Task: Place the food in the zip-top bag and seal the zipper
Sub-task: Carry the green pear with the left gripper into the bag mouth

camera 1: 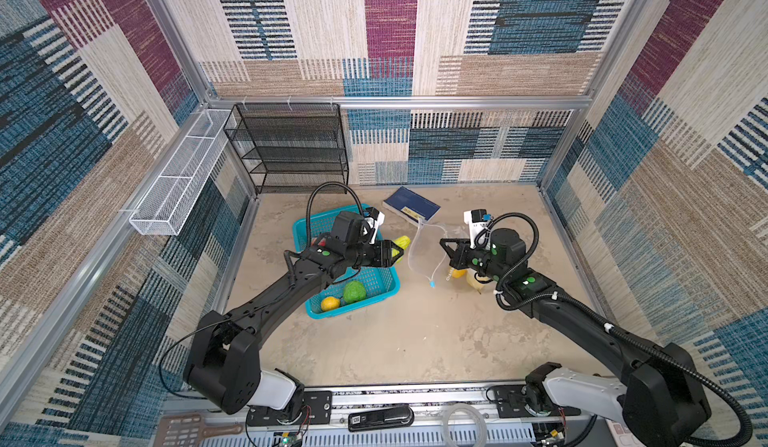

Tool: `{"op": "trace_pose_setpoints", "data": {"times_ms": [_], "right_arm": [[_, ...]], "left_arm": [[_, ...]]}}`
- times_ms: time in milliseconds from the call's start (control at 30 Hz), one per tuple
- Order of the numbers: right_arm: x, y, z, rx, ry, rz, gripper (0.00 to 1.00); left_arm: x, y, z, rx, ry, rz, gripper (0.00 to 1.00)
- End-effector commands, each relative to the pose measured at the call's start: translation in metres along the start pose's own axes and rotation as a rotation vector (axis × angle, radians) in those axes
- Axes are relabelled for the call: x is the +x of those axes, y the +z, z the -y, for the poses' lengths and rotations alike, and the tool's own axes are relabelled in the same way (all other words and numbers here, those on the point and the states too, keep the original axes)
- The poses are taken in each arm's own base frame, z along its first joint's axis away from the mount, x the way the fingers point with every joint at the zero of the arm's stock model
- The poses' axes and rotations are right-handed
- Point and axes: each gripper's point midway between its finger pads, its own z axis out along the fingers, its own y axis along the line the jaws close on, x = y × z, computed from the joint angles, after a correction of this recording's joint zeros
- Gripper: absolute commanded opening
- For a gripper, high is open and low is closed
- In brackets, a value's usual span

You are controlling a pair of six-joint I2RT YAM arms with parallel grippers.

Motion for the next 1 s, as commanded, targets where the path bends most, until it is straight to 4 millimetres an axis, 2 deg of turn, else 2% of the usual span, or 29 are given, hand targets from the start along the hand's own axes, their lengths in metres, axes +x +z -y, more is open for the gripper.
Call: {"op": "trace_pose_setpoints", "data": {"times_ms": [0,200,433,700,967], "right_arm": [[-0.009,-0.001,-0.016,-0.07,-0.019,0.022,0.0],[-0.009,-0.008,-0.027,-0.128,-0.044,0.025,0.0],[-0.007,-0.016,-0.029,-0.134,-0.062,0.041,0.0],[-0.004,-0.017,-0.024,-0.118,-0.061,0.044,0.0],[-0.003,-0.016,-0.024,-0.12,-0.055,0.04,0.0]], "left_arm": [[-0.006,0.016,0.034,0.121,-0.018,-0.004,0.61],[-0.002,0.051,0.046,0.132,-0.025,-0.056,0.59],[-0.001,0.076,0.023,0.003,-0.042,-0.058,0.57],[0.018,0.078,0.007,-0.211,0.081,-0.123,0.61],[0.021,0.078,0.009,-0.23,0.093,-0.138,0.72]]}}
